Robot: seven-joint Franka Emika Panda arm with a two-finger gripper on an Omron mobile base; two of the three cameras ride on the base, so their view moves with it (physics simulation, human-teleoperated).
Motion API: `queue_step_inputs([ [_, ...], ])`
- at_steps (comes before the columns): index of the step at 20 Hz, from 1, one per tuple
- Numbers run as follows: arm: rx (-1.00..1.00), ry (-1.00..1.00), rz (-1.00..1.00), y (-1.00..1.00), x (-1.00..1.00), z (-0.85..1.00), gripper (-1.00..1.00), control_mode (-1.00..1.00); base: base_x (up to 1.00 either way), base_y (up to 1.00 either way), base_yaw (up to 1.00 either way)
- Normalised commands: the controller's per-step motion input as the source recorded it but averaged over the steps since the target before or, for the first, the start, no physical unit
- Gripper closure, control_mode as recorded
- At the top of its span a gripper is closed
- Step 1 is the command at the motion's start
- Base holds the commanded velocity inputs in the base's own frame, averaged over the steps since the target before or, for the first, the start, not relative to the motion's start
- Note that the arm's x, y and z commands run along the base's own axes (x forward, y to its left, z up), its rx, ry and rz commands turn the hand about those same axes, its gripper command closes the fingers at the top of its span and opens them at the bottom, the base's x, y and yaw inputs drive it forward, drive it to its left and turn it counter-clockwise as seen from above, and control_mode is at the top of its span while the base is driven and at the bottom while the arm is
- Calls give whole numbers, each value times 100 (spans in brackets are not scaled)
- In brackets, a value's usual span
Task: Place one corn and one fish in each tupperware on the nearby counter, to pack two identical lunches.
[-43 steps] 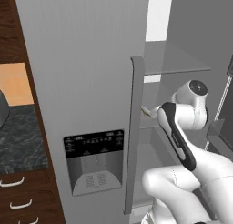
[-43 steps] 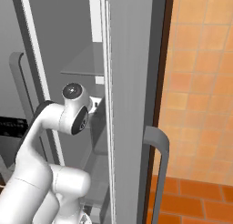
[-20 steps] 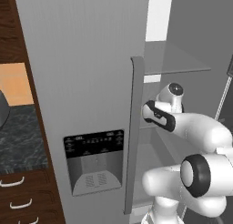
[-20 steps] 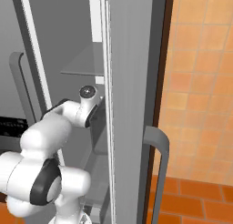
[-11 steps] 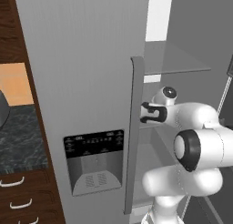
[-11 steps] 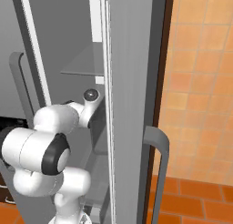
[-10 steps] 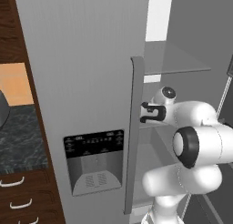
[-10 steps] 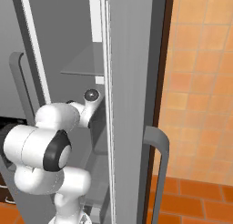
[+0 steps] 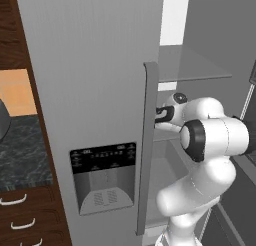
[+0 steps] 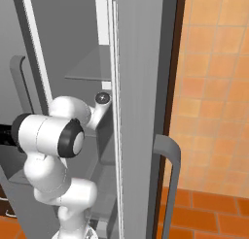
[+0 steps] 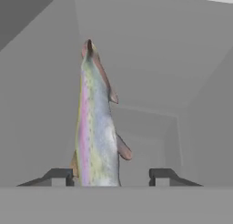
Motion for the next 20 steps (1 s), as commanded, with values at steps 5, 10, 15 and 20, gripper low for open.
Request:
queue_step_inputs([
  [5,0,0,0,-3,-13,-11,100,-100,0,0,0],
  [10,3,0,-1,-8,-89,21,100,-100,0,0,0],
  [15,0,0,-1,0,-88,71,100,-100,0,0,0],
  [20,0,5,-2,0,-73,93,100,-100,0,0,0],
])
